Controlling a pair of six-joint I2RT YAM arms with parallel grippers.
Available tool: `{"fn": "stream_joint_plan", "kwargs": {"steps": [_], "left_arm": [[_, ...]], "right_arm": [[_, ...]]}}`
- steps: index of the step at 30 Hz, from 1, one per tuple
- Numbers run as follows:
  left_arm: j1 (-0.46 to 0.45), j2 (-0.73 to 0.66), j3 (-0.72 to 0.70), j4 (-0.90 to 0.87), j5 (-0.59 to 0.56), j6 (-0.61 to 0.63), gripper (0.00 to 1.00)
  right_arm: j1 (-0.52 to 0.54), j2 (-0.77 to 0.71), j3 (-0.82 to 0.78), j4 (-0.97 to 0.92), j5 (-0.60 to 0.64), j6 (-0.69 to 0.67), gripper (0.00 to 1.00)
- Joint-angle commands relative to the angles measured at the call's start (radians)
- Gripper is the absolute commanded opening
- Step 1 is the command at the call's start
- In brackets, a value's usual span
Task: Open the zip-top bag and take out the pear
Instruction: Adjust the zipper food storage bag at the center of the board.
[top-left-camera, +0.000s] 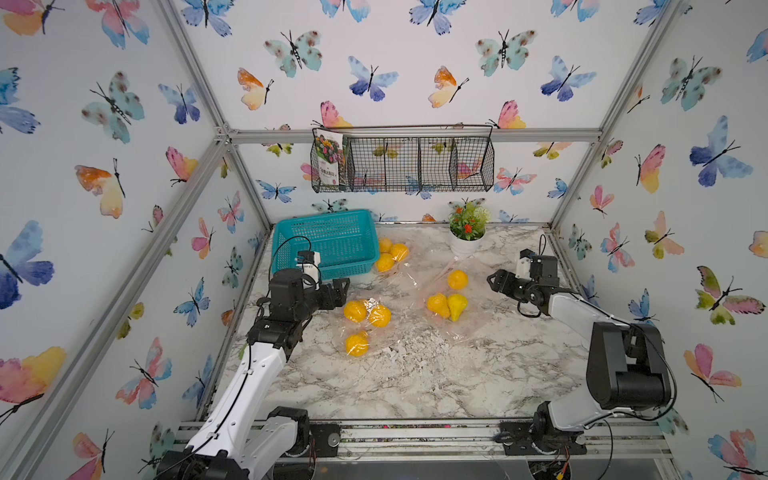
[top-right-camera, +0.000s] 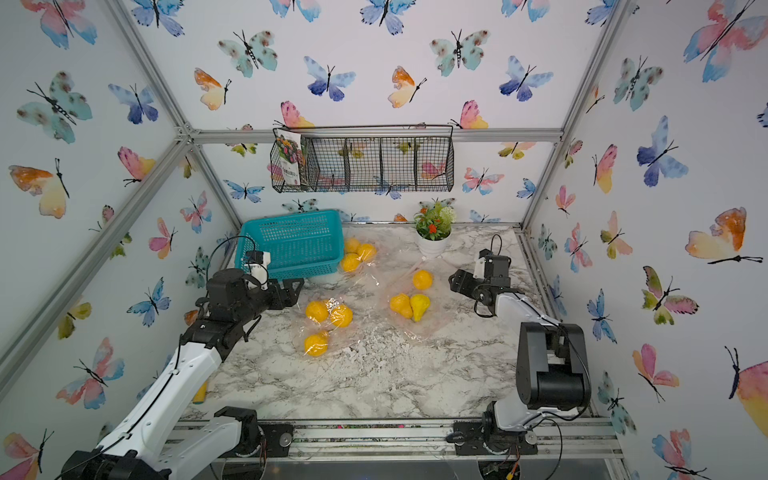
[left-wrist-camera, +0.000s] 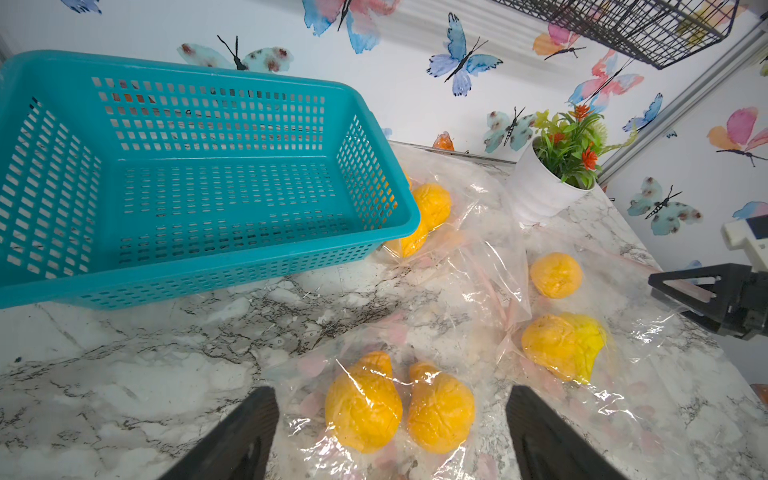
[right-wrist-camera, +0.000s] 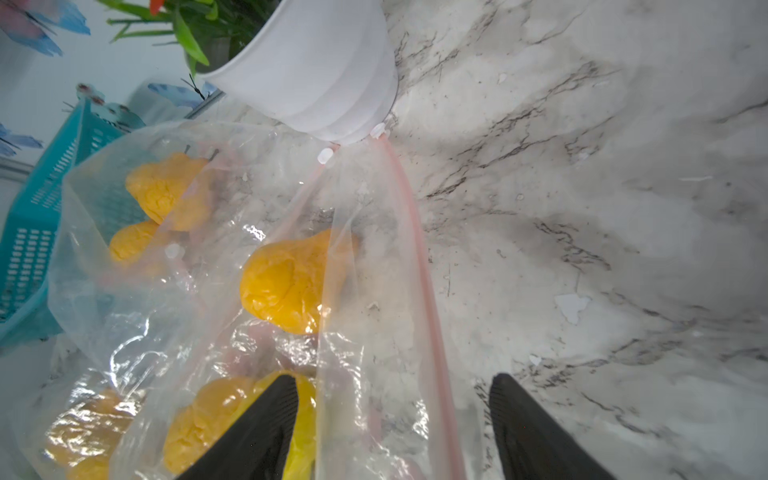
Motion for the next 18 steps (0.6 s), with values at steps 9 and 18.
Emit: {"fn": "stream_joint_plan", "kwargs": {"steps": [9,18], "left_arm": [[-0.028,-0.063,0.051,-0.019,0.089,-0.033,0.87],[-0.031,-0.048,0.166,-0.015,0.145,-0.041,0.88]], "right_arm": [[-0.004,-0.08,0.08,-0.048,-0.112,-0.065,0.03],[0.076,-0.27,0.271,-0.227,-0.226,-0.27,0.03]]}}
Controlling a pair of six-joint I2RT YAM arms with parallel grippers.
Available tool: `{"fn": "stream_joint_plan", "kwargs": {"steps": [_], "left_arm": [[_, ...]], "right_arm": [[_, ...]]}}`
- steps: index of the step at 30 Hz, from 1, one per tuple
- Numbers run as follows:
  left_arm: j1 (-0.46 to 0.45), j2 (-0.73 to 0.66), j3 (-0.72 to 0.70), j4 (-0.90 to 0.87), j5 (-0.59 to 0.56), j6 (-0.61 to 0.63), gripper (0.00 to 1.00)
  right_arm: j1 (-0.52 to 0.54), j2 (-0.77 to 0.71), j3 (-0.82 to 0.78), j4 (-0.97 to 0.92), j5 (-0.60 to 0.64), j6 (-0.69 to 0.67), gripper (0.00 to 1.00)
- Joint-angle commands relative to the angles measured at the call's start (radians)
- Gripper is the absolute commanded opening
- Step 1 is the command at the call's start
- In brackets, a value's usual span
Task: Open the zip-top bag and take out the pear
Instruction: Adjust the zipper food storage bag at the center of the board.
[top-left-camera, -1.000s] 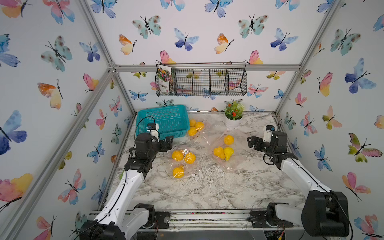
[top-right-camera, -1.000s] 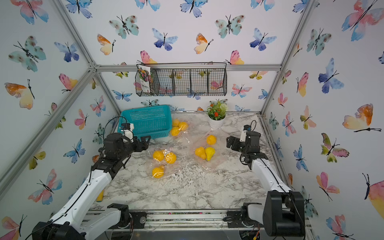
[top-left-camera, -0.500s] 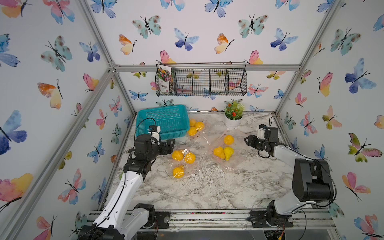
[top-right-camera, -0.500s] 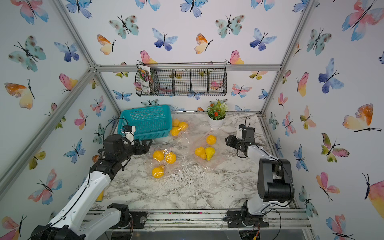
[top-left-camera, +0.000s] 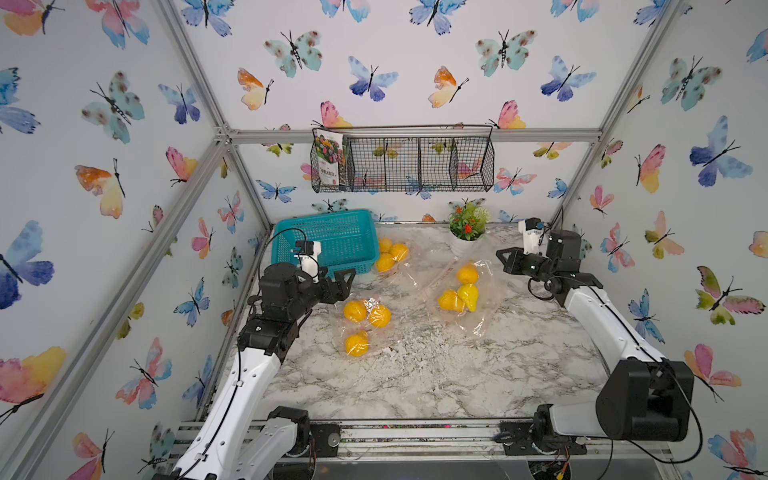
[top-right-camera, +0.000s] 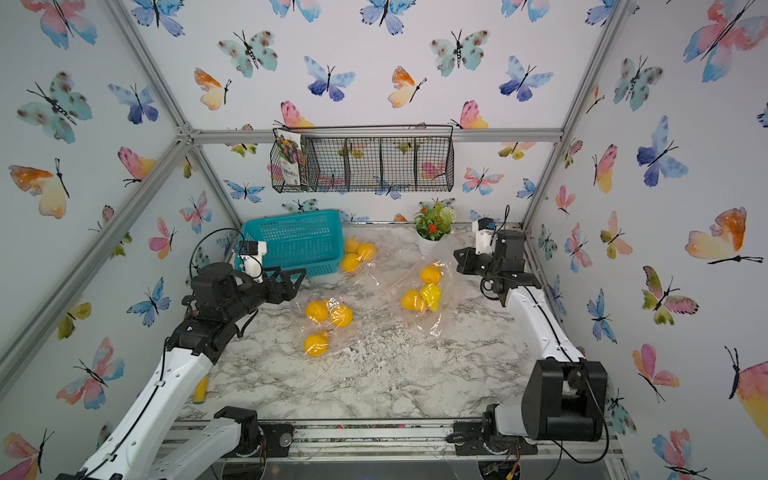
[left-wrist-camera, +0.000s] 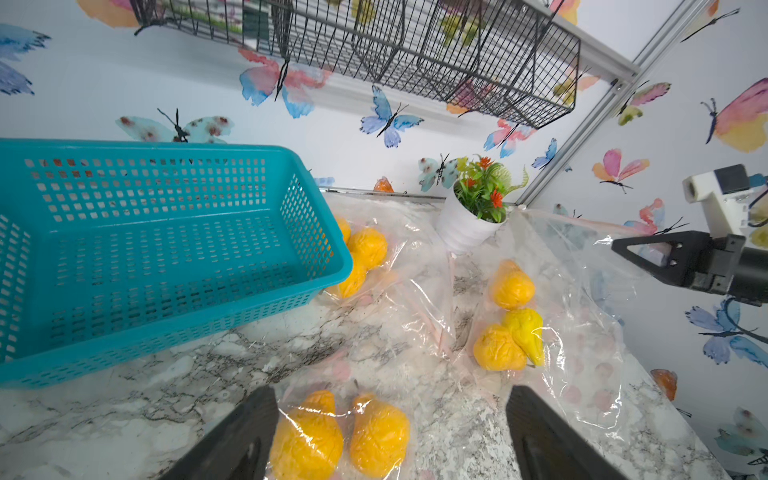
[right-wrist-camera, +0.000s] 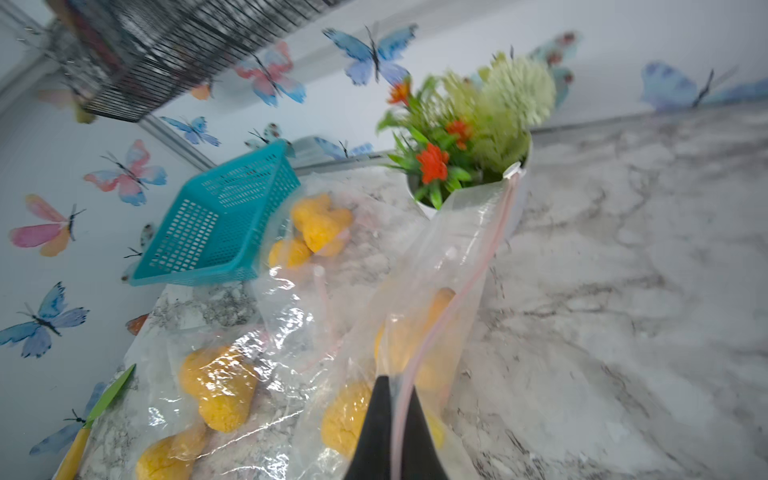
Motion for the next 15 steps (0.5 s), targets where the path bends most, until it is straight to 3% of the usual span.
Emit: {"fn": "stream_joint_plan", "kwargs": {"steps": [1,6,10,15], "left_arm": [[-0.003,0.016,0.067,0.012,0.055,-0.016,0.88],[-0.007,0.067,0.146,0.046,0.133,-0.104,0.86],[-0.066,0.088,0.191,0.047,0.101,-0.184,0.84],[-0.216,0.114,0.19,0.064,-0.001,-0.193,0.84]], "right_arm": [[0.058,-0.066,0.066,-0.07,-0.044,-0.097,0.03],[0.127,-0.082,0.184,-0.155,-0.041,-0.146,0.02],[0.175,-0.062,0.281,-0.228,0.132,0.028,0.02],[0.473,-0.053,0.299,-0.234,0.534,0.116,0.02]]}}
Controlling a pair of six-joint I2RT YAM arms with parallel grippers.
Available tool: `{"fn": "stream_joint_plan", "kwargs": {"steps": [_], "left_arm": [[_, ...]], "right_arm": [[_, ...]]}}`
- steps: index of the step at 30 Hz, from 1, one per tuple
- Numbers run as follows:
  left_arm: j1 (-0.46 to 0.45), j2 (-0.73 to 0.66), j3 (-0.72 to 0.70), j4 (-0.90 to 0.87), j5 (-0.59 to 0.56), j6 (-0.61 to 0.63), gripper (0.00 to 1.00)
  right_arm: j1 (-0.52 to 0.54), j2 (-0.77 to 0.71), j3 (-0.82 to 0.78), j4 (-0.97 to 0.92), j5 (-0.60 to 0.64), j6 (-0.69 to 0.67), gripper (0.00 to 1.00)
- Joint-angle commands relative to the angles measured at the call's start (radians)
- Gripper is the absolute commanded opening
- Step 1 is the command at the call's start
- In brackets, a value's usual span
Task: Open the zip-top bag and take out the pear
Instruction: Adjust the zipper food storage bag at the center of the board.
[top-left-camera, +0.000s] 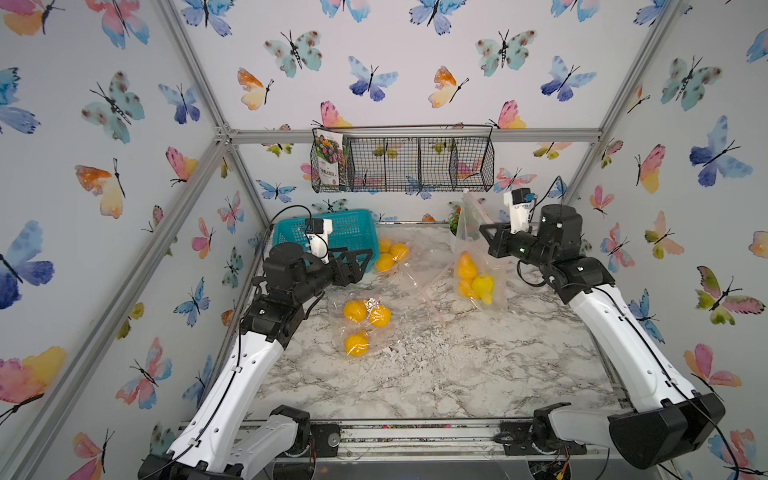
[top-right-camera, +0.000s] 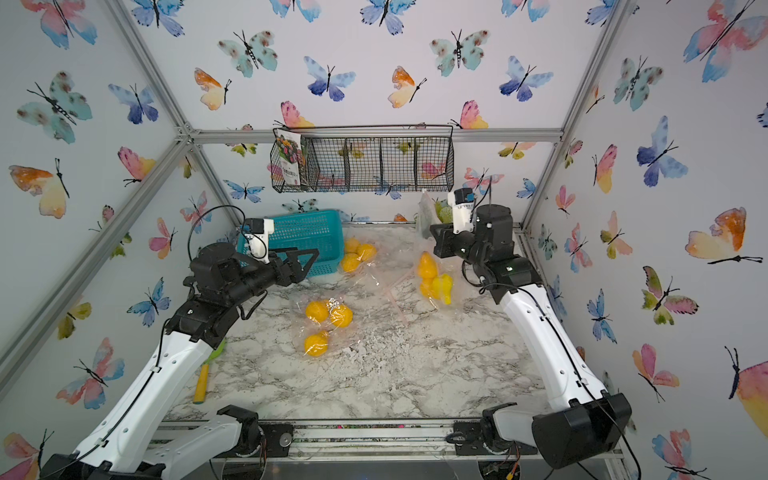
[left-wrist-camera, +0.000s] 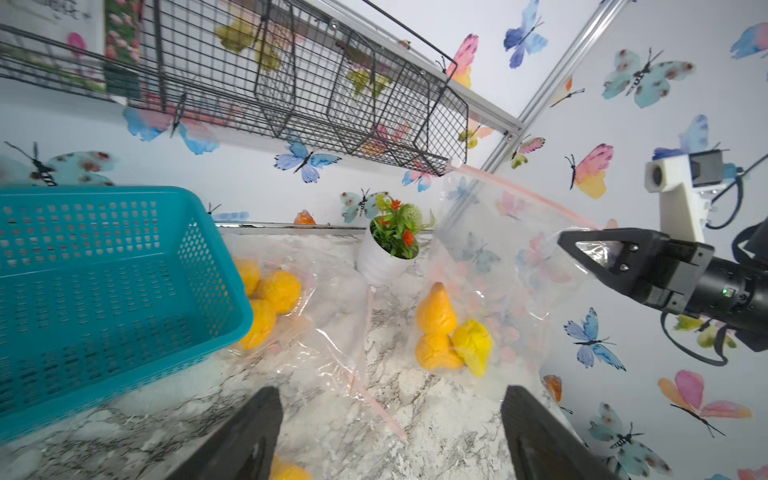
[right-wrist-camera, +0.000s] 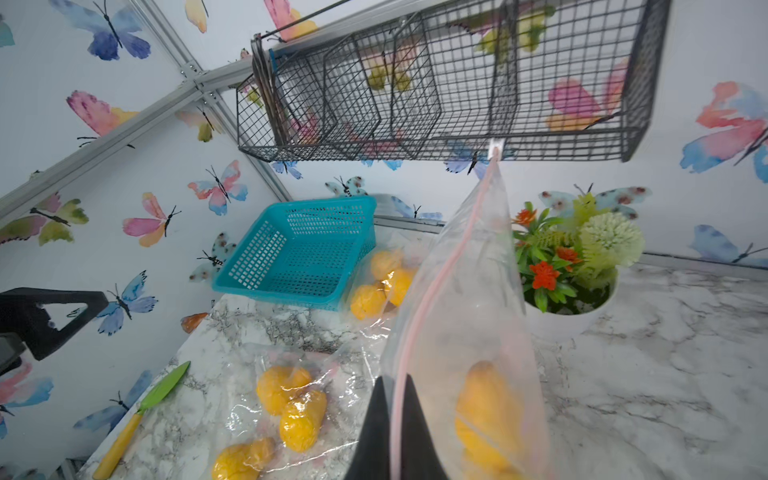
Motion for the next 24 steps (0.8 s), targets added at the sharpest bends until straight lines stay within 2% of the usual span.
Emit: {"fn": "stream_joint_plan", "kwargs": {"steps": [1,7,10,12,15,18,21,24], "left_arm": [[-0.088,0.028,0.005,0.031,-0.064,-0.055,0.84],[-0.105,0.106,0.006,-0.064,-0.122,-0.212,0.82],[-0.104,0.121,-0.027,-0.073,-0.154,-0.251,0.85],[-0.103,0.134,-0.036,-0.075,-0.148,-0.27,0.89],[-0.103,0.155,-0.03,-0.065,-0.11,-0.295,0.96],[-0.103,0.183,-0.027,-0.06,-0.108,-0.328,1.0],[-0.103,0.232,-0.019,-0.098,-0.133,-0.366,0.99],[-0.101,0.288,-0.016,-0.101,-0.117,-0.394,1.0]], "right_arm": [[0.181,0.017,0.0,-0.023,0.301,0.08,0.02],[0.329,0.073,-0.182,0.15,0.319,0.172,0.02],[0.39,0.108,-0.251,0.246,0.273,0.187,0.02],[0.426,0.13,-0.284,0.298,0.247,0.184,0.06],[0.466,0.165,-0.32,0.378,0.143,0.184,0.18],[0.513,0.175,-0.338,0.438,0.093,0.163,0.29],[0.54,0.189,-0.343,0.481,0.018,0.141,0.39],[0.543,0.21,-0.339,0.495,-0.119,0.116,0.54]]}}
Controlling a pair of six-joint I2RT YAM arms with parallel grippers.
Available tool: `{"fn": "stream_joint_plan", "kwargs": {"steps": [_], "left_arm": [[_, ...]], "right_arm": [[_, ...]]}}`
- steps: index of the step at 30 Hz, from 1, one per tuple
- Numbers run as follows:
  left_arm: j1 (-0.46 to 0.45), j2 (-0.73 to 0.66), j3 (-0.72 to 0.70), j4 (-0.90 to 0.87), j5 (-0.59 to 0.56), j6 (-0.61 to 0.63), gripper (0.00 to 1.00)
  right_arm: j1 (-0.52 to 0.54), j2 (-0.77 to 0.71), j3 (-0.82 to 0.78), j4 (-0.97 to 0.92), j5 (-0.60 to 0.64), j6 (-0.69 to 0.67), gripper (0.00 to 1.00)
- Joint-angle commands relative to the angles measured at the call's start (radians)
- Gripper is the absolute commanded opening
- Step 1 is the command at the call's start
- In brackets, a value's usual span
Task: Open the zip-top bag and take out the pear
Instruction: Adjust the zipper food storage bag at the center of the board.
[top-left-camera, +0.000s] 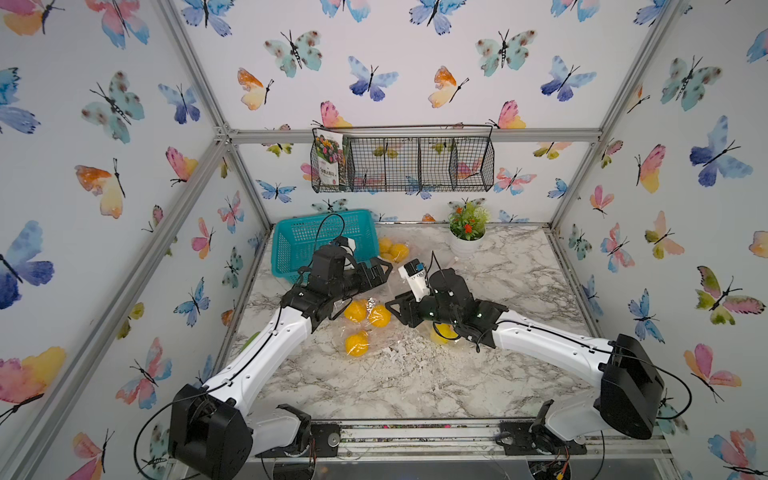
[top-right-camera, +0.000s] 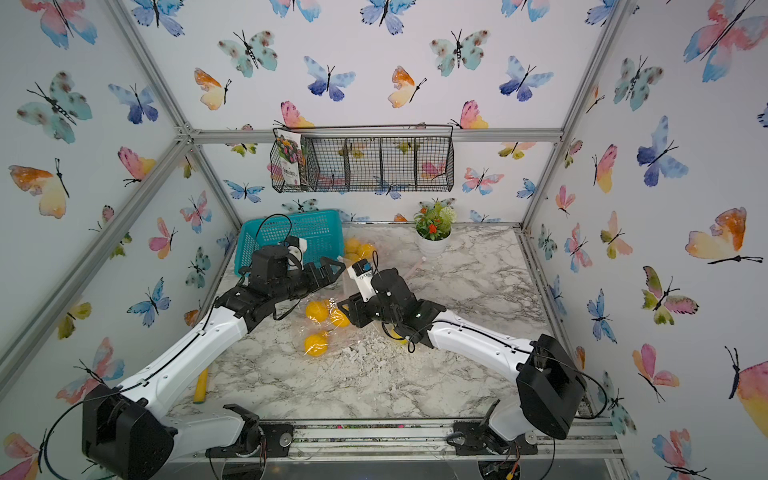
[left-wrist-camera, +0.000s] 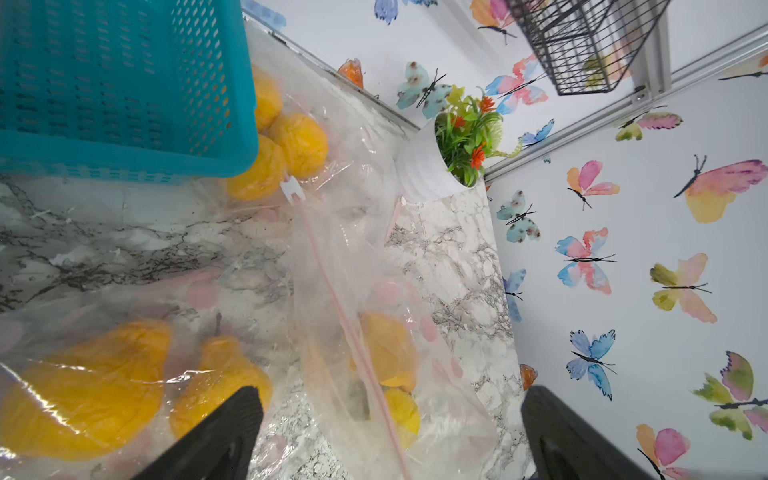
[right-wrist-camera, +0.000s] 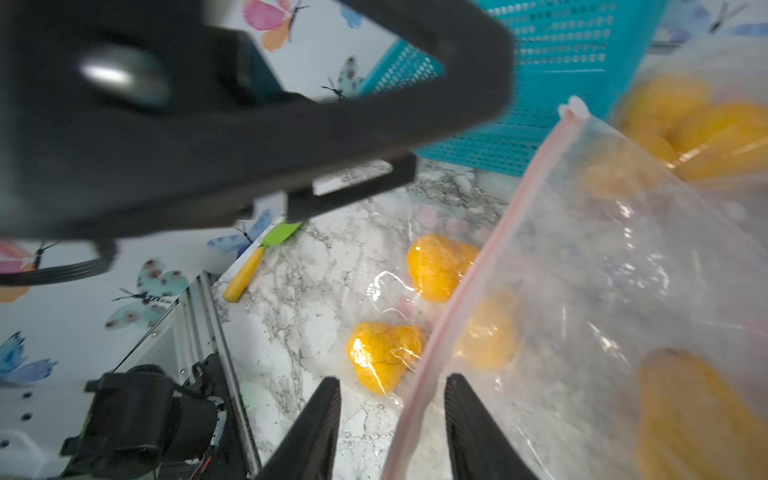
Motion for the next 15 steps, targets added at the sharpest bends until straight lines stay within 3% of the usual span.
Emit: {"fn": "stream_joint_plan", "kwargs": {"steps": [1,4,10,15], "left_arm": [[0.001,0.068,0.021,-0.033,0.001,-0.052,0.99],[0.001,0.113,0.022,-0.03,-0.014,-0.054,0.95],[0.005,0.175,0.027,-0.031,-0.022,-0.028,0.79],[0.006,0.211,0.043,-0.119,-0.135,0.011,0.81]], "right_arm": [[0.001,0.029,0.008,0.057,-0.206,-0.053,0.61],[0.002,-0.005,0.01,-0.025,-0.253,-0.127,0.82],[0.001,-0.189,-0.049,-0.193,0.068,-0.178,0.89],[0.0,-0.314,-0.076,-0.243,0.244,-0.165,0.95]]}}
